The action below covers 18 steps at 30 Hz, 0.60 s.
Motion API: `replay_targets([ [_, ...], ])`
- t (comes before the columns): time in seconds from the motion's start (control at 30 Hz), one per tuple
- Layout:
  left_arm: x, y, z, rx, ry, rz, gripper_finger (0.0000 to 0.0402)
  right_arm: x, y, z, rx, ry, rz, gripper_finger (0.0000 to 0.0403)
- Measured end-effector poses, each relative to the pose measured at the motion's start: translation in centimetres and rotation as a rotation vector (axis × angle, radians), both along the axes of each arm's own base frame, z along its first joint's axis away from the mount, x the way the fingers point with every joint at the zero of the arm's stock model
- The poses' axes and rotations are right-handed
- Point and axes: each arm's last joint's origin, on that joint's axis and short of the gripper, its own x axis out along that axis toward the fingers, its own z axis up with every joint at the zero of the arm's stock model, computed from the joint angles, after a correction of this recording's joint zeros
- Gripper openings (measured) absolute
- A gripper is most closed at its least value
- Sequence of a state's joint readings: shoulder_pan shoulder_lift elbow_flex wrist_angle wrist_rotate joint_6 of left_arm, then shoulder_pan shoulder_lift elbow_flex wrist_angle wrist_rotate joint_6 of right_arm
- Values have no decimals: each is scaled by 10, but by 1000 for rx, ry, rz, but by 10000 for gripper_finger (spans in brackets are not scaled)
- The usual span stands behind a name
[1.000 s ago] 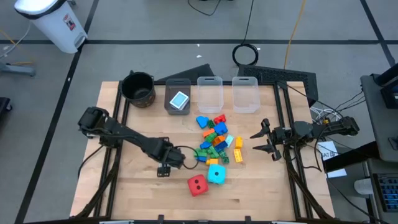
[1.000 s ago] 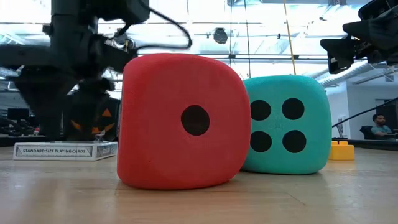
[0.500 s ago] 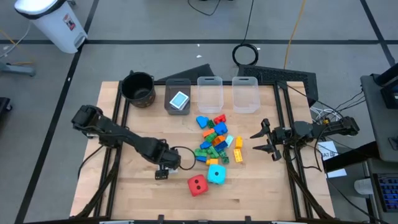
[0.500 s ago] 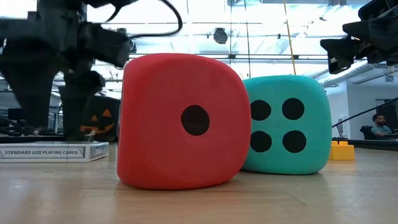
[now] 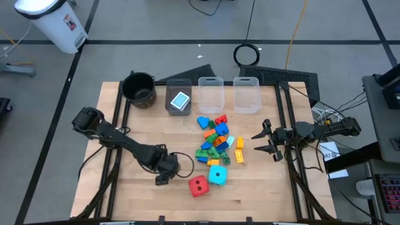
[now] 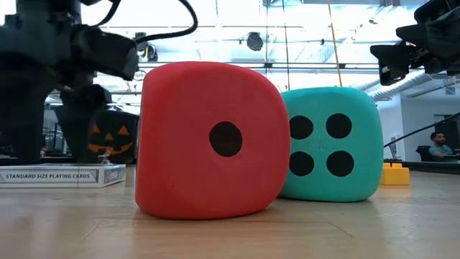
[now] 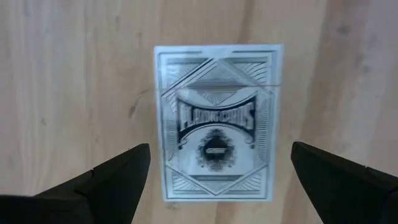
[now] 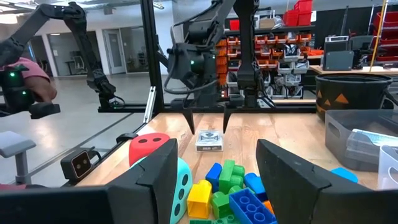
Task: Pick & Place Toys
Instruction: Put the playing card box into the black bin
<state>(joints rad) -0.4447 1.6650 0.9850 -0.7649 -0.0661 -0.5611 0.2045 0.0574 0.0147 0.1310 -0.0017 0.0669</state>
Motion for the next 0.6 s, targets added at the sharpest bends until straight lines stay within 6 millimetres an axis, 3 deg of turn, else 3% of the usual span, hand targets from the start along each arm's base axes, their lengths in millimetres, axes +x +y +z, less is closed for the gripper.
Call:
replay_targets([
  [0.33, -10, 3, -25, -28, -45, 88, 395, 0, 0, 0, 0, 0, 0, 188],
  [0.6, -11, 5, -29, 18, -88, 47, 395, 0, 0, 0, 0, 0, 0, 187],
])
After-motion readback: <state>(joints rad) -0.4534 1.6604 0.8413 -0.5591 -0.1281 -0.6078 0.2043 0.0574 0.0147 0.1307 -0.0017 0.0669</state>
